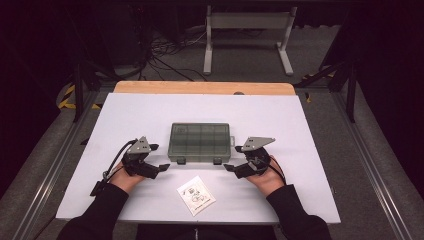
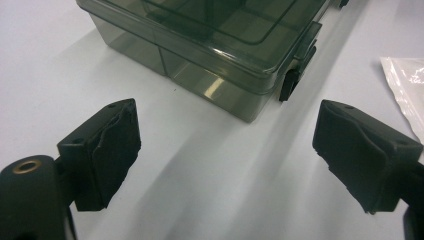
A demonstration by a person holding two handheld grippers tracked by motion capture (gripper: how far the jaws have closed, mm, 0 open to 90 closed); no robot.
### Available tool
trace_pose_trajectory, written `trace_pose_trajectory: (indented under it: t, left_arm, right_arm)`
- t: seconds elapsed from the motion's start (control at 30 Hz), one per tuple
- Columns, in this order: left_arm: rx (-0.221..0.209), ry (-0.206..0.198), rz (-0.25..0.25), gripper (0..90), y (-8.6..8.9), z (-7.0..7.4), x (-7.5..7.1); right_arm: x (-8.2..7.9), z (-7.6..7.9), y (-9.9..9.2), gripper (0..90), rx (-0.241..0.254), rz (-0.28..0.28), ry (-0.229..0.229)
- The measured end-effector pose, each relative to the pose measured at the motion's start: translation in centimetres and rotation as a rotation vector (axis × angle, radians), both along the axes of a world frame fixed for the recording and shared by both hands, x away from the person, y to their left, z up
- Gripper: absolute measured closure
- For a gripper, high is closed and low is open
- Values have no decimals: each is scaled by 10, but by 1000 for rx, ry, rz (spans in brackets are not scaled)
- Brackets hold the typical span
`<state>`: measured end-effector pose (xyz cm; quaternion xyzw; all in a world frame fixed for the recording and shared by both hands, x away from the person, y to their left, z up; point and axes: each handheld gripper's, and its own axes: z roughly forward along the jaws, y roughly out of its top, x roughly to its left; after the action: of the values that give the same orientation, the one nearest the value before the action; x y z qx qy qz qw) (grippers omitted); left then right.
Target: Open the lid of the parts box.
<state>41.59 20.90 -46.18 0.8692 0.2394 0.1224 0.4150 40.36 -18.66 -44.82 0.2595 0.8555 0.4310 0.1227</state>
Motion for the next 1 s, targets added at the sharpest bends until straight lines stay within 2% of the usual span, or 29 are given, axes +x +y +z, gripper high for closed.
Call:
trace_pose_trajectory:
  t: [0.13, 0.17, 0.27, 0.33, 0.53, 0.67, 0.83, 1.0]
  left_arm:
    - [-24, 2, -8, 214, 2, 2, 0]
    - [-29, 4, -14, 259, 2, 2, 0]
    - [-28, 6, -22, 299, 2, 2, 0]
    - [-29, 14, -28, 366, 0, 1, 0]
    - [-22, 13, -35, 487, -2, 0, 0]
    - [-36, 9, -33, 541, -1, 0, 1]
    - [-34, 14, -47, 593, -2, 0, 0]
    - [-29, 0, -63, 634, -3, 1, -1]
  right_arm:
    - [-1, 0, 0, 269, -3, 2, -2]
    - [-1, 1, 0, 292, 0, 2, -6]
    - [-1, 2, 0, 332, 3, 3, -8]
    - [-1, 2, -1, 382, -2, 0, -14]
    - [-1, 1, 0, 503, -15, 0, -16]
    - [0, 1, 0, 540, -19, -4, -18]
    - [0, 1, 0, 562, -21, -1, -17]
    - [0, 0, -1, 588, -22, -4, -15]
